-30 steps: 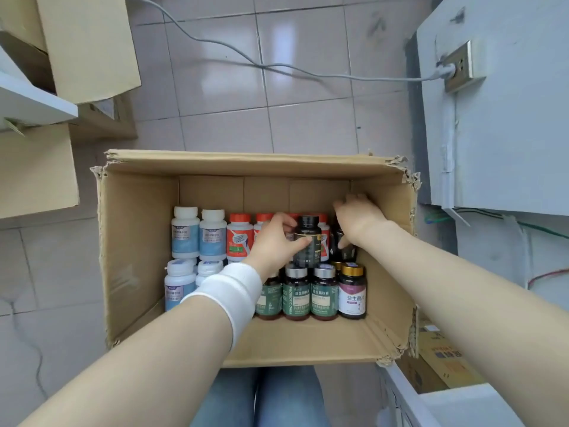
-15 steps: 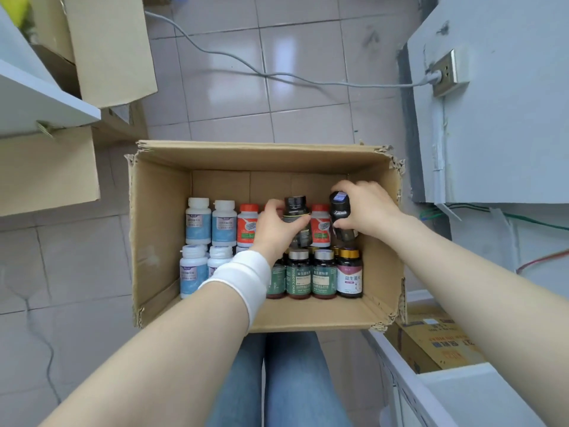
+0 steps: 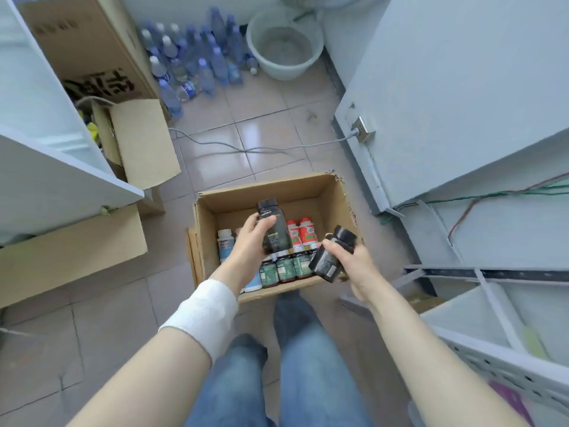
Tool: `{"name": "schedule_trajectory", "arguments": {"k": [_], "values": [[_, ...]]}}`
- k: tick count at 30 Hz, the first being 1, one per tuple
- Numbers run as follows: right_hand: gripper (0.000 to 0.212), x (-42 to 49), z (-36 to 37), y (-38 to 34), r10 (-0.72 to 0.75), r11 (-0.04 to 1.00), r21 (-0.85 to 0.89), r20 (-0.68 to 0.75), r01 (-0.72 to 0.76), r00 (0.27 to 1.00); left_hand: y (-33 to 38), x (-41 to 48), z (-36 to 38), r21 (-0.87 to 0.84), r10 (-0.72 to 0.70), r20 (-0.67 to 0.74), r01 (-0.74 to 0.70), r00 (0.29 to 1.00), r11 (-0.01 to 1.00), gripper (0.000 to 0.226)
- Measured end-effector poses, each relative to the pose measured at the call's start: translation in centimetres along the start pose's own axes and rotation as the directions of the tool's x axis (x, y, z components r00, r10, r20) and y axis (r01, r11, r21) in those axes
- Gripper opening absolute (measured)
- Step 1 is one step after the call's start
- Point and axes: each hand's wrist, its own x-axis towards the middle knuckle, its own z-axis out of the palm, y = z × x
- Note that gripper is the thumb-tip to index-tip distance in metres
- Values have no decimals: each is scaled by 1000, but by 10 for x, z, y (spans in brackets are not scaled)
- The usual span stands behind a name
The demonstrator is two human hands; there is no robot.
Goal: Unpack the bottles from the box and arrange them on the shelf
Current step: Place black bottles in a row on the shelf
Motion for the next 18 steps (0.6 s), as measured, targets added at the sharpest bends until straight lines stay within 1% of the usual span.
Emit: {"name": "schedule_trajectory", "arguments": {"k": [1,3,4,6,7,8,10,11,13,14,16,17,18], "values": [[7,-20,3,8,-4,998,64,-26,5,1000,0,-12,0,22,7,45,-8,999,1000,19],[6,-61,10,24,6,985,175,-54,4,999,-2,-36,-1,81,15,132,-25,991,996,24],[7,-79,12,30,15,971,241,-62,0,998,0,-50,0,111,13,174,-33,985,993,30],[11,-114,12,39,40,924,382,-62,-13,997,1,-76,2,154,-8,246,-31,969,987,52],[14,-132,9,42,48,893,449,-47,-22,998,0,-87,4,180,-18,280,-34,960,983,58],[14,-150,6,45,44,863,504,-27,-24,999,1,-101,9,196,-26,315,-39,949,980,57],[10,-184,-7,53,-2,809,588,-1,2,1000,-2,-123,19,210,-27,377,-57,926,976,48],[12,-200,-14,58,-34,798,602,-4,30,999,-4,-135,26,204,-26,409,-63,912,977,44],[16,-231,-28,68,-92,811,577,-40,98,995,-5,-162,44,210,-29,475,-81,880,974,36],[23,-246,-35,74,-119,812,565,-78,142,990,-6,-177,53,210,-22,510,-100,860,972,31],[48,-275,-50,87,-159,815,539,-144,212,977,-11,-206,73,212,2,577,-153,816,965,22],[55,-290,-57,92,-172,815,527,-173,239,970,-14,-221,83,221,13,607,-184,795,958,19],[55,-306,-65,98,-188,812,519,-202,268,961,-16,-237,94,229,22,639,-218,769,949,18]]}}
